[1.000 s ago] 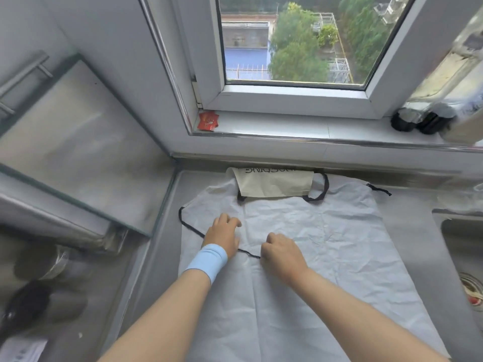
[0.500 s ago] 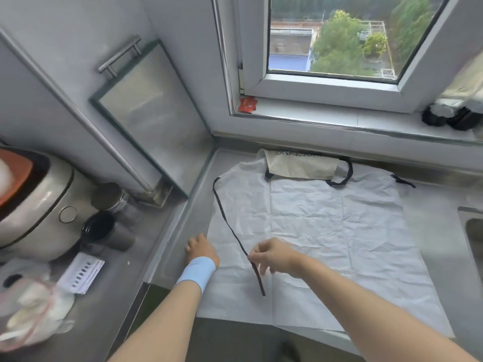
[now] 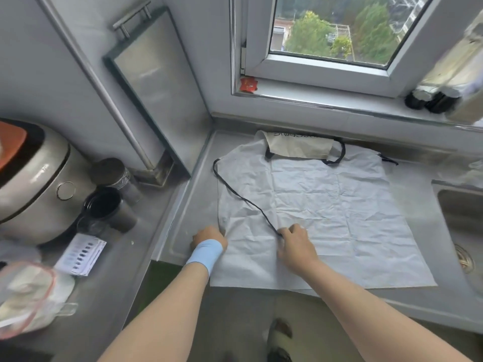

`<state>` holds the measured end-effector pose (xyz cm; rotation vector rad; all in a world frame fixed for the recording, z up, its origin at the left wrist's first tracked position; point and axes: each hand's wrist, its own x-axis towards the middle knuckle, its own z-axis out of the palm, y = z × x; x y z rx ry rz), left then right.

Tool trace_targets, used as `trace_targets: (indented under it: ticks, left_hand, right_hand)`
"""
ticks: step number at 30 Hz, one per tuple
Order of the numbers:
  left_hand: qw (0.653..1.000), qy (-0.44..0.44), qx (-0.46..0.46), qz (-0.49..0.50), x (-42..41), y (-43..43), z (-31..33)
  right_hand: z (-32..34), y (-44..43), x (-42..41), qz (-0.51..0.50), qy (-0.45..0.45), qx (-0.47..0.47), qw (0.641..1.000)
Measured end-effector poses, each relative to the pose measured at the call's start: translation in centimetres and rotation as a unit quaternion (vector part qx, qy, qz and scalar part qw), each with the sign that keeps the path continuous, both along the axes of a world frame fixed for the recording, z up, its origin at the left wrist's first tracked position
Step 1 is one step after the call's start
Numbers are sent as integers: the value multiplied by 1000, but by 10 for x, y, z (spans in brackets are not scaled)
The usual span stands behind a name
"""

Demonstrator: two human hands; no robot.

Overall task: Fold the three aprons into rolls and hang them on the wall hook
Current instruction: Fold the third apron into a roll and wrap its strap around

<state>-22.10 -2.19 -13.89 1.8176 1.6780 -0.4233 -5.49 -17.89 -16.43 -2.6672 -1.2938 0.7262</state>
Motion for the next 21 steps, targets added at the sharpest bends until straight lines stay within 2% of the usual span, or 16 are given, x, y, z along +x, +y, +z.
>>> trace_targets:
  ticks: [2,4,8,10,11,12,14,15,18,21]
  left_hand:
    - [996,-85,-25,1,0,1,5]
    - [981,-168,-69,63,2,2,15]
    - [924,-236,-242,181,10,3,35]
    - [917,-277,-223,179,16,6,39]
    - [916,-302,-210,158,20,6,46]
    - [914,-325,-198,141,27,5,53]
    - [905,-359,-207,100,47,-5,77]
    - [900,-370,-221,68,60,-13,91]
    - [907,-363,-204,-70,106,-39,115]
    - [912,-338,-161,-170,152,-72,114]
  right_hand:
    - [0,-4,-4,10,-4,-20,1000]
    - [2,-5,-5,20,-6,-48,999]
    - [26,-3,-5,-25,42,-61,997]
    - [50,1,-1,-57,71,-20,996]
    - [62,4,3,-94,133,25,986]
    - [76,6,9,-137,222,75,962]
    - [104,8,23,-199,399,128,886]
    - [117,7,32,-206,448,136,859]
    - [144,-1,65,-202,490,150,835]
    - [146,-18,101,-233,464,138,844]
